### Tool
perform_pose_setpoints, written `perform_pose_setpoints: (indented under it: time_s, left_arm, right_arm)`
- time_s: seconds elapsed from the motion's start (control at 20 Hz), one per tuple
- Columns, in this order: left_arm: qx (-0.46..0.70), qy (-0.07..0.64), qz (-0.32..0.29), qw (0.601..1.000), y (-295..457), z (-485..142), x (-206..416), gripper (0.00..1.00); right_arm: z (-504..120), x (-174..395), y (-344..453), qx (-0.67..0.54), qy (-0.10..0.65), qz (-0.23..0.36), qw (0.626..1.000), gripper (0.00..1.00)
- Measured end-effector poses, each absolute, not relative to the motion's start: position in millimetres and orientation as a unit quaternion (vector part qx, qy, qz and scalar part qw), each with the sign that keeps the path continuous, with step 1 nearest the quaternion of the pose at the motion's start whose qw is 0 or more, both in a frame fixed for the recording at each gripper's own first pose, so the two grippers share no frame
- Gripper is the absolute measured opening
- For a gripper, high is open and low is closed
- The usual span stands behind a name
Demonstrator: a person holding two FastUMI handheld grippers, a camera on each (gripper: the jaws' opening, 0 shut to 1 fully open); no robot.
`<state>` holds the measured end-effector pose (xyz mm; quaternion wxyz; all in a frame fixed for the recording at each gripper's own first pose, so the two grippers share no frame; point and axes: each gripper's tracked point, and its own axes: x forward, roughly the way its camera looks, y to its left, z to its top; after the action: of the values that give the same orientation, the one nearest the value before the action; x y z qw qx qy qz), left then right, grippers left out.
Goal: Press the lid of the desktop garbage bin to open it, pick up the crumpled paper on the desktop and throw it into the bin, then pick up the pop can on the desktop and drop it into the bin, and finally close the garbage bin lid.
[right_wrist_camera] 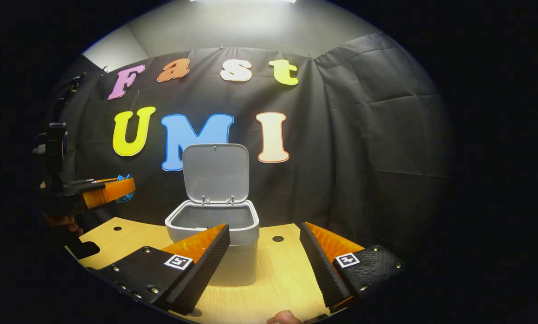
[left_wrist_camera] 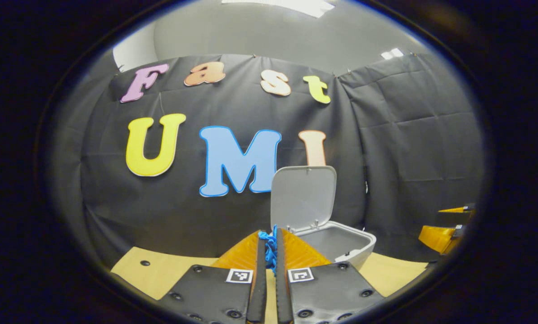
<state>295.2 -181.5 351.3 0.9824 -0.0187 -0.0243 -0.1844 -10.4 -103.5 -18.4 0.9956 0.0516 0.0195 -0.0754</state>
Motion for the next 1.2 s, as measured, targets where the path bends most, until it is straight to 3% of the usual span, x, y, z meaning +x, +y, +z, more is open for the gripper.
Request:
perform_pose_setpoints:
  time_s: [0.65,1.05,1.2]
  left_arm:
    - [-0.079,-0.134,-0.240,0.958,-233,391,326,0.14]
    - [-0.079,-0.081,-0.278,0.954,-283,337,368,0.15]
    - [-0.066,-0.038,-0.288,0.955,-296,308,377,0.22]
  right_arm:
    - [-19,-3,-102,0.042,0.026,-0.084,0.995,0.99]
    - [-21,0,-107,0.037,0.031,-0.099,0.994,0.99]
    - [-23,-2,-108,0.037,0.034,-0.104,0.993,0.99]
